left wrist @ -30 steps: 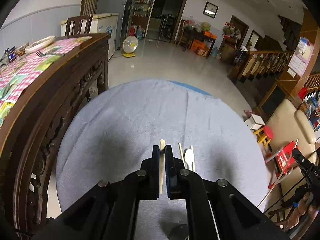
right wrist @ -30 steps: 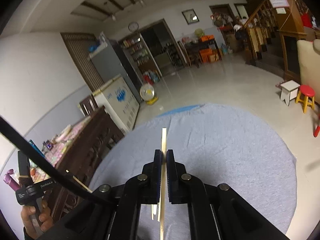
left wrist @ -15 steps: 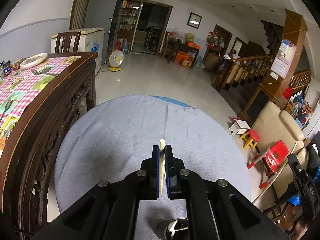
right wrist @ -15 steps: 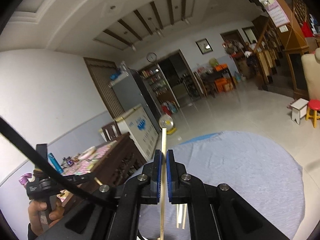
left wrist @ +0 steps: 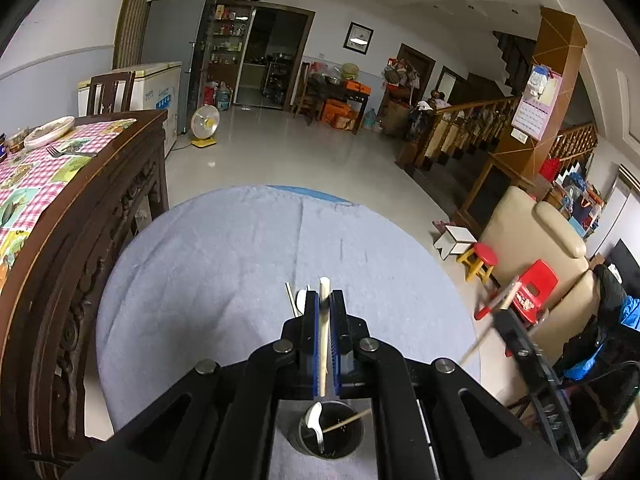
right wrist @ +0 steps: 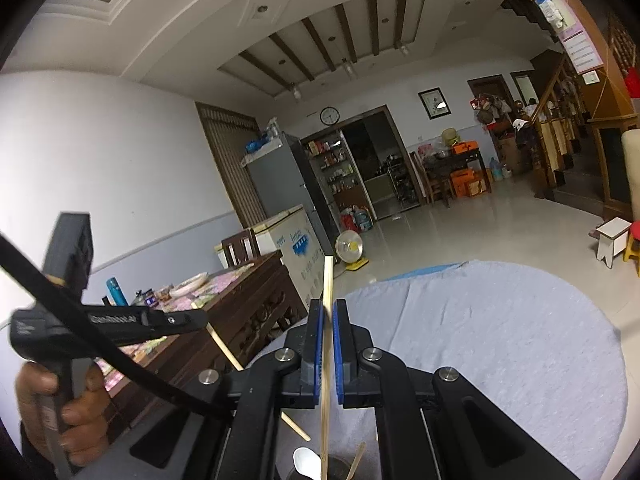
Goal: Organize utensils
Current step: 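Lift the chopstick with the left tool toward the black cup while the right tool carries its chopstick, then lower the chopstick into the black cup with the left tool while the right tool releases its chopstick there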
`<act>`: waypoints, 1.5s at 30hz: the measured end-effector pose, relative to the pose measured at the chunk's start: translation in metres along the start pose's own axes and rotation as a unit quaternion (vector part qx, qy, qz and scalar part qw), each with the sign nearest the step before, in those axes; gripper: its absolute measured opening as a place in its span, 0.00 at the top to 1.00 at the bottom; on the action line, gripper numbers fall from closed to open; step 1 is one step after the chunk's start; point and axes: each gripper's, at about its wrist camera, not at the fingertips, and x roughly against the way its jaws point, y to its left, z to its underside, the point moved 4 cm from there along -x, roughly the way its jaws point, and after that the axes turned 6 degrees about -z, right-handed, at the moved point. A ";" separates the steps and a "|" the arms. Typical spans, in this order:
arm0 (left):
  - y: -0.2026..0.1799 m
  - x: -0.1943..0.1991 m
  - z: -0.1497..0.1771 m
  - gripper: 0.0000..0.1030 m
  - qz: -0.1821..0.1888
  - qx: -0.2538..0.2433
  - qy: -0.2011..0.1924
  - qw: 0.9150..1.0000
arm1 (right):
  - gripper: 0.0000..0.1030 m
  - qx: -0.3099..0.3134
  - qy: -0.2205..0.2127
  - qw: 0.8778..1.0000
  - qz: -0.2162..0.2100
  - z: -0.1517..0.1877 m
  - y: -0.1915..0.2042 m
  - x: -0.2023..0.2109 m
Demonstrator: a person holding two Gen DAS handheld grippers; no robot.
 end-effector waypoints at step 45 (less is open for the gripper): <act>0.008 -0.040 0.084 0.95 -0.013 0.012 0.081 0.997 | 0.95 0.084 0.085 0.992 0.031 0.091 -0.004 -0.042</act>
